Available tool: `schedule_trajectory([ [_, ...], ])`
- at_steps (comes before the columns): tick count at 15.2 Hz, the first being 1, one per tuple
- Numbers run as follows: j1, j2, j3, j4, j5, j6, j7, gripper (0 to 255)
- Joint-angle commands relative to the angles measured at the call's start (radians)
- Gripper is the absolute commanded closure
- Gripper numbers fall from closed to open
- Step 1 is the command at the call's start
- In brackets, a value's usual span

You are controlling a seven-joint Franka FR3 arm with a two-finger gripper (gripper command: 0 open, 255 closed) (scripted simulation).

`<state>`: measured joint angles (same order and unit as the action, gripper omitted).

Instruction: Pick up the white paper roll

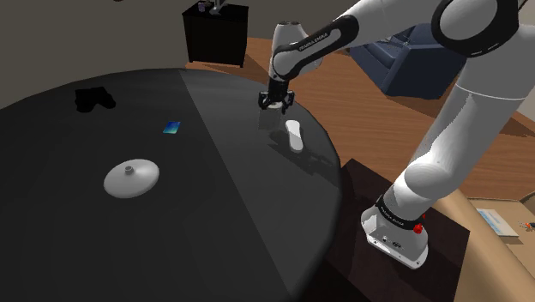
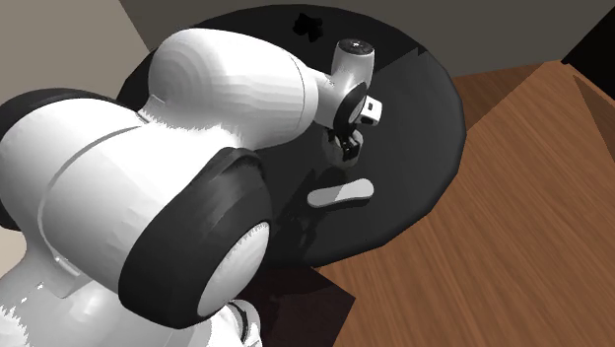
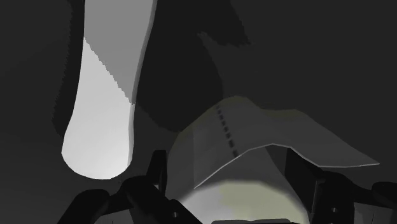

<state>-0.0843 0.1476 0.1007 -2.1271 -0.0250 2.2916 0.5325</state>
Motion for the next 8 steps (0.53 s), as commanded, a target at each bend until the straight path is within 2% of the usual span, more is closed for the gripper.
schedule_trajectory([
  [1,-0.001,-0.015,0.0,0.011,0.002,-0.025,-0.002,255],
  [8,-0.001,-0.05,0.001,0.04,0.008,-0.089,-0.006,255],
])
